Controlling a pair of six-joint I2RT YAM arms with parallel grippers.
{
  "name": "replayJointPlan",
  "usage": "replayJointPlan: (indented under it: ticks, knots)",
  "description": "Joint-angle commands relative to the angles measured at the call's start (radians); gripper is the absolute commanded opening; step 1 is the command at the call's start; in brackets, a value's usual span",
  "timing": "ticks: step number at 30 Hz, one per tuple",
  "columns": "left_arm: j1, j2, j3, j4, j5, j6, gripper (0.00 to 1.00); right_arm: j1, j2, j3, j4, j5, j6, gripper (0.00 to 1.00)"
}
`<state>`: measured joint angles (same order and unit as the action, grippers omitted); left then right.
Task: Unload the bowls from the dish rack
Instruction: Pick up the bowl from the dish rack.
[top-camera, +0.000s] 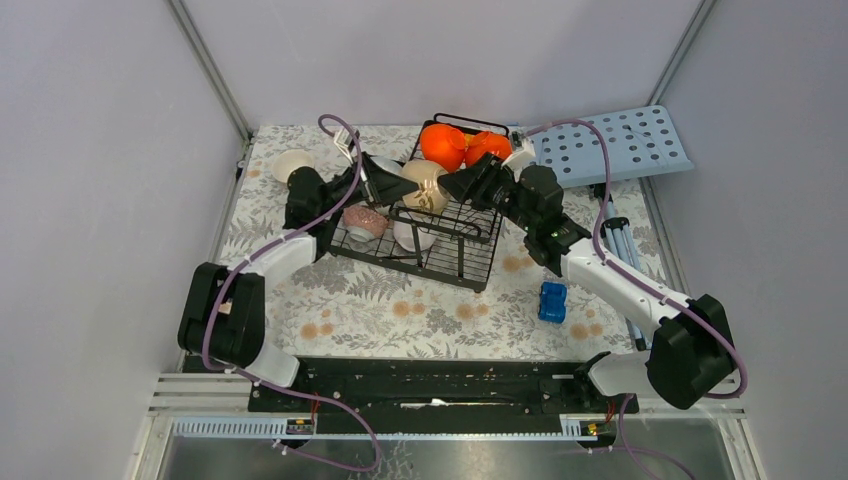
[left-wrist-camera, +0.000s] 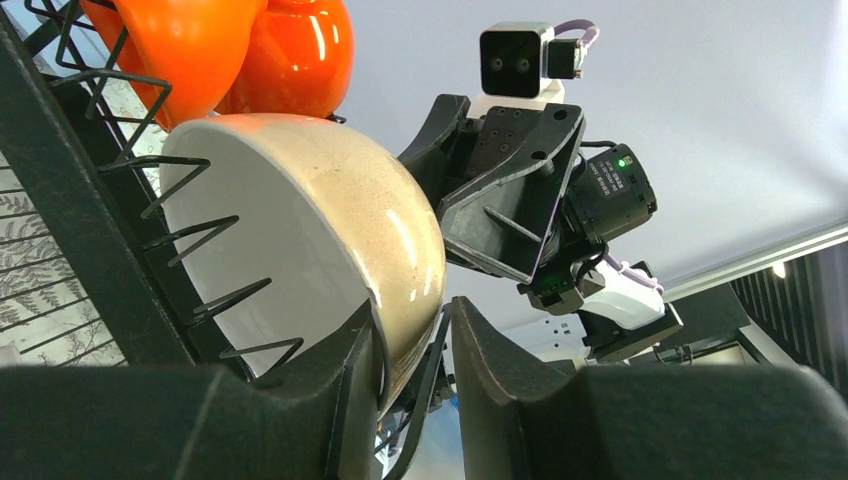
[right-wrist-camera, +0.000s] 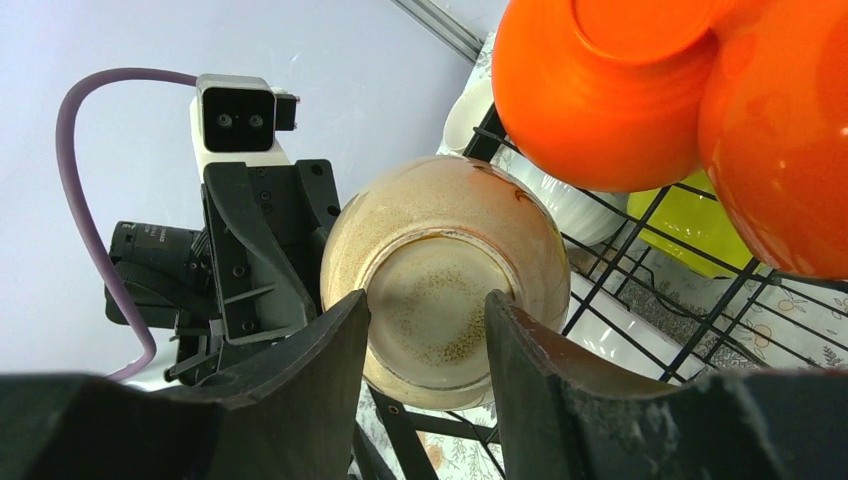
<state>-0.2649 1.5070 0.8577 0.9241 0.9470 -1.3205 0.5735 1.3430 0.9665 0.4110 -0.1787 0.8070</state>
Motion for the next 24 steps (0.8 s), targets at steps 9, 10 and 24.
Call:
replayJointPlan:
  ticks: [9,10,24]
  knots:
    - [-0.041,0.016,0.054,0.126,0.029,-0.033,0.10,-0.009,-0.008,-0.040,0.029,-0.067,0.019,0.53]
    - [-0.044,0.017,0.056,0.139,0.030,-0.040,0.05,-0.010,-0.010,-0.041,0.029,-0.069,0.019,0.53]
    - [-0.061,0.056,0.073,0.281,0.000,-0.141,0.00,-0.031,-0.099,-0.035,-0.041,-0.065,-0.018,0.64]
